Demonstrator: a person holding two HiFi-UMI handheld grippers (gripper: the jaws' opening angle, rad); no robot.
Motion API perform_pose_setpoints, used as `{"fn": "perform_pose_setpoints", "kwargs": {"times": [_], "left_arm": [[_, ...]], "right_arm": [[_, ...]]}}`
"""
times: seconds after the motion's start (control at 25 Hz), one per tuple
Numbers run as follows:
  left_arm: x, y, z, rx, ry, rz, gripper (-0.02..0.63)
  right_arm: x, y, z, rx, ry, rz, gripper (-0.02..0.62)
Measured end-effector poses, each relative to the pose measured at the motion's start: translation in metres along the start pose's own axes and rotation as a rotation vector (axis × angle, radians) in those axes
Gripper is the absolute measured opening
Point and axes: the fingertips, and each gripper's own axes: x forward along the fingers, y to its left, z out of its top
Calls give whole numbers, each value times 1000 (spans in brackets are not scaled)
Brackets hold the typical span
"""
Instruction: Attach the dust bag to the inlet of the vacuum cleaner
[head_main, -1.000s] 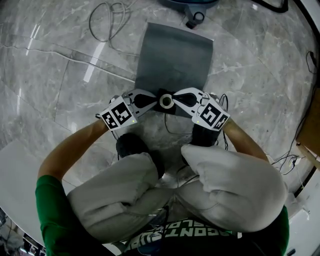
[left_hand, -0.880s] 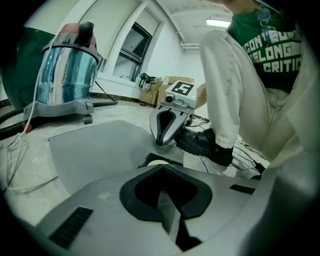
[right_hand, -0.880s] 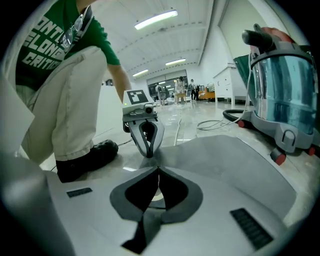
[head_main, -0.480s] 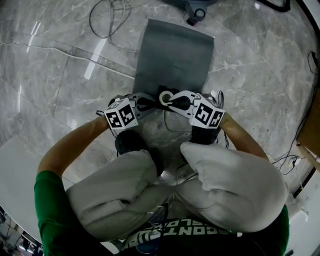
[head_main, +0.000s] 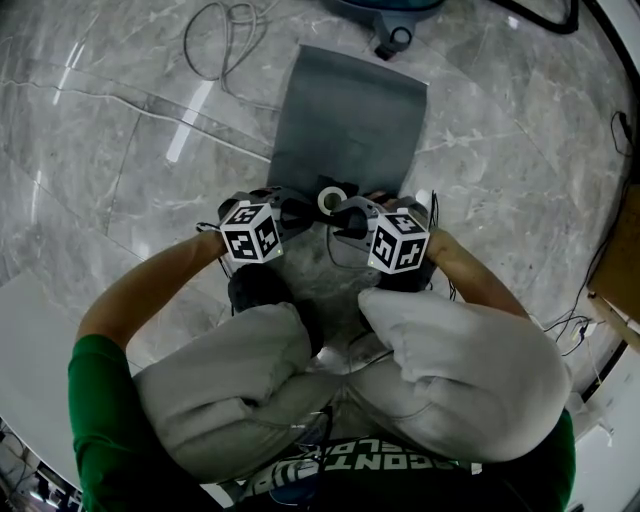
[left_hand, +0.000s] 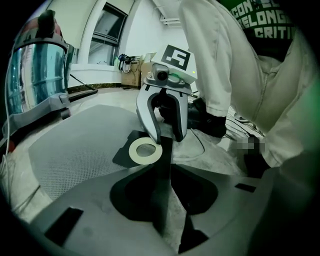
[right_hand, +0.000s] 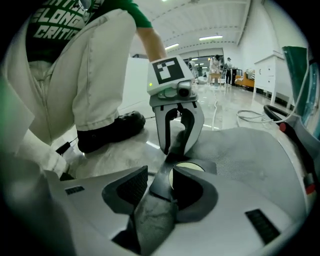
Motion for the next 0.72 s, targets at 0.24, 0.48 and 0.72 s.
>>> {"fn": "perform_pose_setpoints", "kwargs": {"times": [0.24,0.48,0.72], "left_arm": [[6,-1,-4,59,39,2,97],[4,0,-2,59,34,-4,97],[-7,17,13,55,-14,47,97]], "right_arm": [[8,-1,-12,-41,98,-37,155],[4,-6,-12,-100,127,-103,155],[-19,-25,-7,-82,93,-199,157]]}}
